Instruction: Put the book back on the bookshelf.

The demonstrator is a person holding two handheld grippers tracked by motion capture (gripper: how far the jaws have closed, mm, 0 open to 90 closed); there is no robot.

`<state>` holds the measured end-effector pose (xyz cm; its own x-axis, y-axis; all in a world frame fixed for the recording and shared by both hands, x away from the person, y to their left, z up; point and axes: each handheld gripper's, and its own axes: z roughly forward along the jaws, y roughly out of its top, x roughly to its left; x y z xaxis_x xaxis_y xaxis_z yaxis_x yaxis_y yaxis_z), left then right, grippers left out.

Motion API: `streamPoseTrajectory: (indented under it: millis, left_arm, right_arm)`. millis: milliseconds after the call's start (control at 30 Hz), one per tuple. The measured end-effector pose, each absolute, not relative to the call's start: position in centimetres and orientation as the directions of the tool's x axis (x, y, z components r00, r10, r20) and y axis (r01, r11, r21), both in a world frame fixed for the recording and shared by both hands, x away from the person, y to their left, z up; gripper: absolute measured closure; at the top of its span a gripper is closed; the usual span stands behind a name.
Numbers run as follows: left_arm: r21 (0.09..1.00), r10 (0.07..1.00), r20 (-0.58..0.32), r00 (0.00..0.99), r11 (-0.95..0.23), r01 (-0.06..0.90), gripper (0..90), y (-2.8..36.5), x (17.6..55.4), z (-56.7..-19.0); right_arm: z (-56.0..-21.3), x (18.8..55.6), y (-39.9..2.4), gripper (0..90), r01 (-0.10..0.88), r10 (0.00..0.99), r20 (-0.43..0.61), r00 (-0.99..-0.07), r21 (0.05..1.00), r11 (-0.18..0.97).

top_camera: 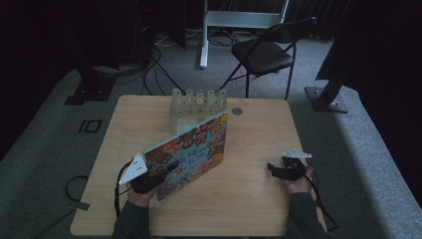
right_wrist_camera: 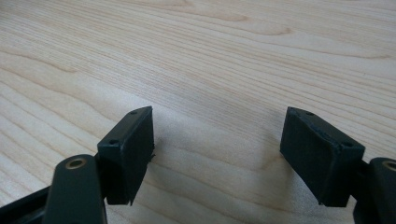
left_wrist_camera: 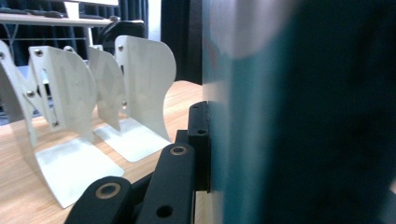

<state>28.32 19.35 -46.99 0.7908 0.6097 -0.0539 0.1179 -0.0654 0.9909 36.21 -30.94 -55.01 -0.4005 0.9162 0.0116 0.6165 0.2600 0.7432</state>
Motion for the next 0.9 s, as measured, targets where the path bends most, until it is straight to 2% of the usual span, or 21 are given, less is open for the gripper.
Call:
streamPoseTrajectory:
  millis: [900]
  left_arm:
    - [0.99,0.666,-0.06,0.743,-0.054,0.129,81.1,20.21,27.82,-46.55]
  right_arm:
    - [-55.01,36.25,-30.94,25.1,0.616,0.915,0.011,-0.403,0.743,0.262]
